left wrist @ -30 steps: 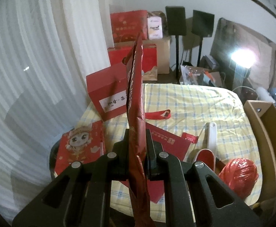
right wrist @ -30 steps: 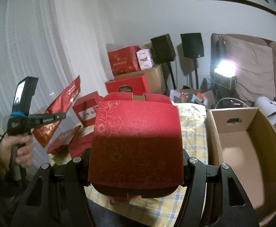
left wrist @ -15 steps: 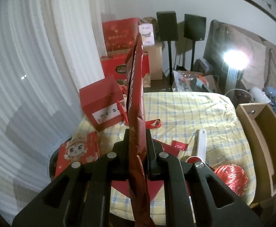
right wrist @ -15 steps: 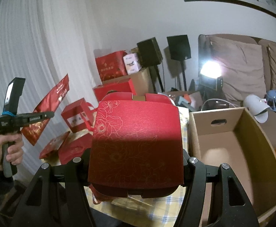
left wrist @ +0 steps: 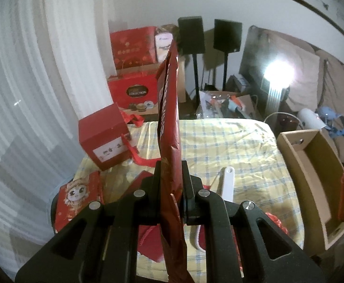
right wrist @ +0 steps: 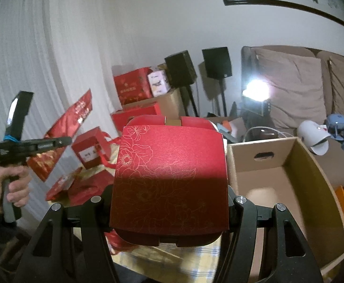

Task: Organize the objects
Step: 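Lift the red box with the right tool while the left tool holds the bag, then carry the bag and box with both tools toward the cardboard box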

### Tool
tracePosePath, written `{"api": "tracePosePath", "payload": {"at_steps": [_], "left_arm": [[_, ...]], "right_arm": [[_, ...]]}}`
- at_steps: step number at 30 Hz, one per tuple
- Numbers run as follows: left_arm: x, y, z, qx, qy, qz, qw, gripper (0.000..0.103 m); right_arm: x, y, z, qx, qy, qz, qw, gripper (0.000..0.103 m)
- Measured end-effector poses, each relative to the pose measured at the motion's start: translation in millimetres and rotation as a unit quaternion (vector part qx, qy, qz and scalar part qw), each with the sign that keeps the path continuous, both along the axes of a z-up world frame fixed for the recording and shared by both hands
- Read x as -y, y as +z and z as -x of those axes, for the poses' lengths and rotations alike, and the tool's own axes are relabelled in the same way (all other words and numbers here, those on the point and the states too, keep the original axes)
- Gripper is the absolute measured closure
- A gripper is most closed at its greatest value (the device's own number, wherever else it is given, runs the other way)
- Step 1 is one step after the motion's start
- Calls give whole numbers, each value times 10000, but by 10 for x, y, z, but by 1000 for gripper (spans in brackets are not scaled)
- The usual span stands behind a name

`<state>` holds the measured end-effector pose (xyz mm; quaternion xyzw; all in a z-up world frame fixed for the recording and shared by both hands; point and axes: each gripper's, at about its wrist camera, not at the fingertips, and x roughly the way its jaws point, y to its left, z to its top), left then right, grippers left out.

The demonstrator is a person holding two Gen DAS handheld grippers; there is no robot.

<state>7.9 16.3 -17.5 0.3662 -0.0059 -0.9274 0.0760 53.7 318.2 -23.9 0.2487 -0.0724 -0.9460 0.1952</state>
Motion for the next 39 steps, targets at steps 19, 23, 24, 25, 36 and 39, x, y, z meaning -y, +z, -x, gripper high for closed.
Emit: {"api": "tracePosePath", "payload": {"at_steps": [19, 23, 24, 25, 36, 39], "left_arm": [[-639, -48, 102, -49, -700, -282, 9971, 91], [-745, -52, 87, -57, -825, -269, 9962, 91], [-762, -57, 89, -43, -835, -273, 9961, 91], [-764, -64, 94, -48, -847, -327, 9959, 91], [-1010, -213, 129, -100, -1057, -535, 9929, 91], [-1070, -163, 103, -196, -1118, -614, 9916, 91]], "right_arm": [[-341, -1, 61, 162, -471, -74, 9987, 39], [-393, -7, 61, 168, -529, -85, 9984, 38], [-405, -10, 65, 187, -515, -69, 9985, 39], [-418, -14, 73, 192, -511, -52, 9985, 38], [-578, -47, 104, 247, -894, -225, 9954, 39], [-592, -67, 126, 296, -923, -247, 9950, 39]]}}
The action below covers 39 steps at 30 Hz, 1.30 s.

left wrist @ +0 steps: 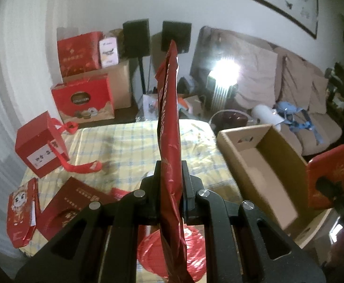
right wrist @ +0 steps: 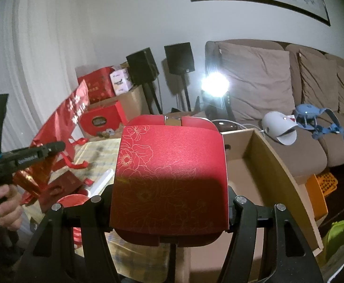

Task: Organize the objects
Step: 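Carry the bag and box with both tools toward the cardboard box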

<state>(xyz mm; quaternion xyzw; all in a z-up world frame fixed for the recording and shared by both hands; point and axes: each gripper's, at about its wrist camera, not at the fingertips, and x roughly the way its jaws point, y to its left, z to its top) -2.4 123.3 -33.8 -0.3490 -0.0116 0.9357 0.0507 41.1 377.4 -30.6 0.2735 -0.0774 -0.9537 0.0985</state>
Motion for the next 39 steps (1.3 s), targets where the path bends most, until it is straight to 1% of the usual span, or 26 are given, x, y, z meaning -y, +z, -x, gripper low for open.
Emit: {"api": "tracePosePath", "payload": {"at_steps": [4, 7, 12, 16, 18, 20, 22, 27, 31, 34, 37, 39], "left_arm": [[-172, 32, 39, -41, -193, -30, 9998, 91], [-281, 83, 48, -104, -333, -19, 9994, 91], [-472, 165, 81, -168, -530, -70, 9984, 91], [-652, 192, 101, -232, -715, -225, 9969, 91], [-781, 222, 135, -337, -852, -279, 9954, 91], [-878, 254, 180, -468, -859, -254, 9949, 91], [-930, 290, 230, -598, -825, -375, 9941, 91], [-1015, 298, 354, -641, -850, -440, 9934, 91], [-951, 459, 423, -944, -633, -557, 9920, 91], [-948, 557, 412, -1110, -673, -595, 9897, 91], [-1017, 649, 376, -1287, -874, -550, 9863, 91], [-1027, 726, 359, -1530, -858, -556, 9829, 91]], "right_arm": [[-28, 18, -4, -49, -1, -26, 10000, 39], [-90, 18, 4, -79, -236, -83, 9997, 39], [-197, 38, -1, -72, -462, -185, 9987, 39], [-285, 59, -33, -101, -595, -229, 9979, 39], [-340, 65, -34, -106, -714, -283, 9970, 39], [-390, 68, -31, -100, -766, -277, 9966, 39], [-440, 75, -45, -118, -815, -245, 9963, 39], [-558, 112, -88, -204, -983, -327, 9944, 39], [-741, 141, -146, -247, -1240, -291, 9916, 39], [-855, 166, -166, -269, -1400, -295, 9893, 39], [-956, 188, -182, -297, -1574, -351, 9865, 39], [-1006, 208, -208, -322, -1662, -365, 9849, 39]]}}
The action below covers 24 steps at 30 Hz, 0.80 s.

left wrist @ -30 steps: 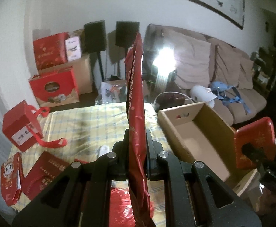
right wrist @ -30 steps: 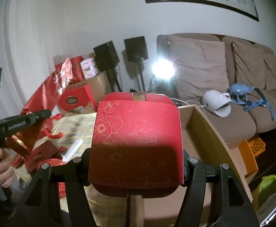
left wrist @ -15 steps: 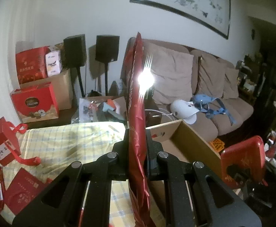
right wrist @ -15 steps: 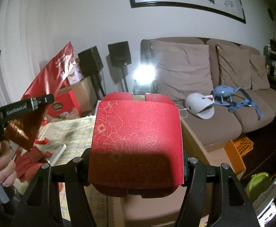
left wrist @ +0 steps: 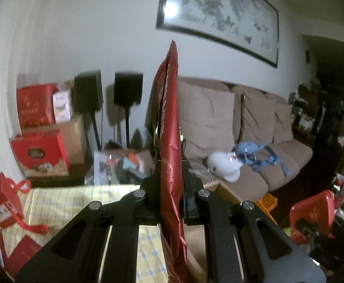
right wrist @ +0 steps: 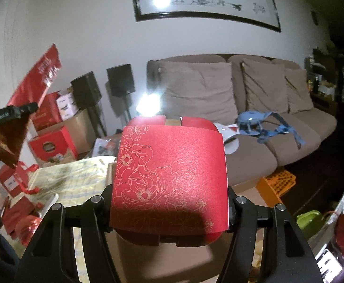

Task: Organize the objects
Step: 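Carry the bag and box with both tools toward the cardboard box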

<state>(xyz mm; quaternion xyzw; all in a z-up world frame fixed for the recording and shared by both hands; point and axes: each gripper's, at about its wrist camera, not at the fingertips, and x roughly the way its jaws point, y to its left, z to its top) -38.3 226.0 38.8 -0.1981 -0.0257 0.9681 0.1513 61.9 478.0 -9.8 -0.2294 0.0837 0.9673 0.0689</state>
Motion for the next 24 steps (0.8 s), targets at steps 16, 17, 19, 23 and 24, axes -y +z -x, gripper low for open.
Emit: {"api": "tracePosePath", "payload": {"at_steps": [16, 17, 19, 23, 24], "left_arm": [[-610, -133, 61, 51, -735, -81, 9972, 91], [-647, -155, 50, 60, -774, -70, 9970, 91], [-752, -189, 13, 56, -911, 20, 9958, 91], [-854, -210, -85, 34, -1048, 52, 9945, 91], [-866, -221, -87, 49, -1056, 59, 9944, 91]], "right_arm": [[-129, -54, 11, 28, -339, -142, 9993, 39], [-128, -56, 6, 31, -329, -140, 9994, 39], [-123, -50, -2, 20, -330, -152, 9993, 39], [-137, -52, 7, 20, -339, -151, 9993, 39], [-144, -61, 11, 39, -337, -146, 9993, 39]]}}
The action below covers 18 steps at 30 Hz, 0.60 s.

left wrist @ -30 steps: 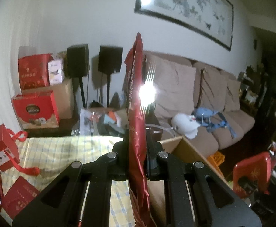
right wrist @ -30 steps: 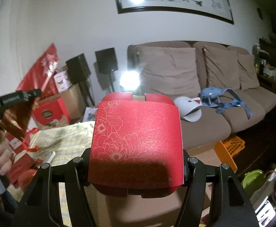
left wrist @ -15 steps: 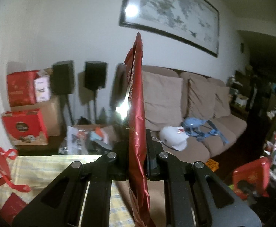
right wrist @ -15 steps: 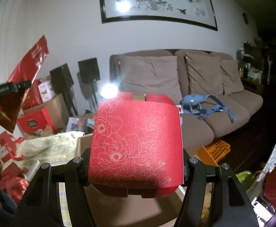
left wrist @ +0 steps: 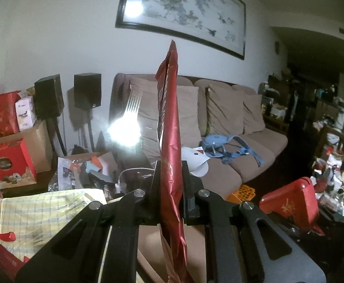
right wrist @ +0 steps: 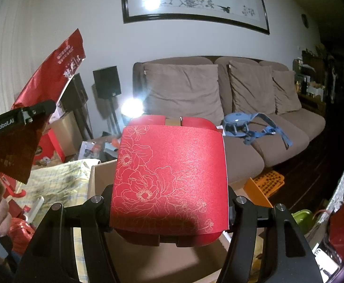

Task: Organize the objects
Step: 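Carry the bag and box with both tools toward the cardboard box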

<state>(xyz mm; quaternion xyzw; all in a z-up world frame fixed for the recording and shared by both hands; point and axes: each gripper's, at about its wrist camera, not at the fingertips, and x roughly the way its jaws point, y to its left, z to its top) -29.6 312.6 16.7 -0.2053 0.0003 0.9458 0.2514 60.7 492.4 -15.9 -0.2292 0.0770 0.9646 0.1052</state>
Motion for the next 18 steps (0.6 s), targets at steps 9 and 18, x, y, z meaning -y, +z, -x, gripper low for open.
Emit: {"api": "tracePosePath", "payload": {"at_steps": [9, 18], "left_arm": [[-77, -158, 84, 301, -99, 96, 9995, 91], [-55, -316, 161, 637, -191, 77, 9978, 91]], "right_arm": [[-29, -35, 51, 112, -23, 31, 9999, 39], [-61, -103, 67, 275, -12, 67, 9996, 39]]}}
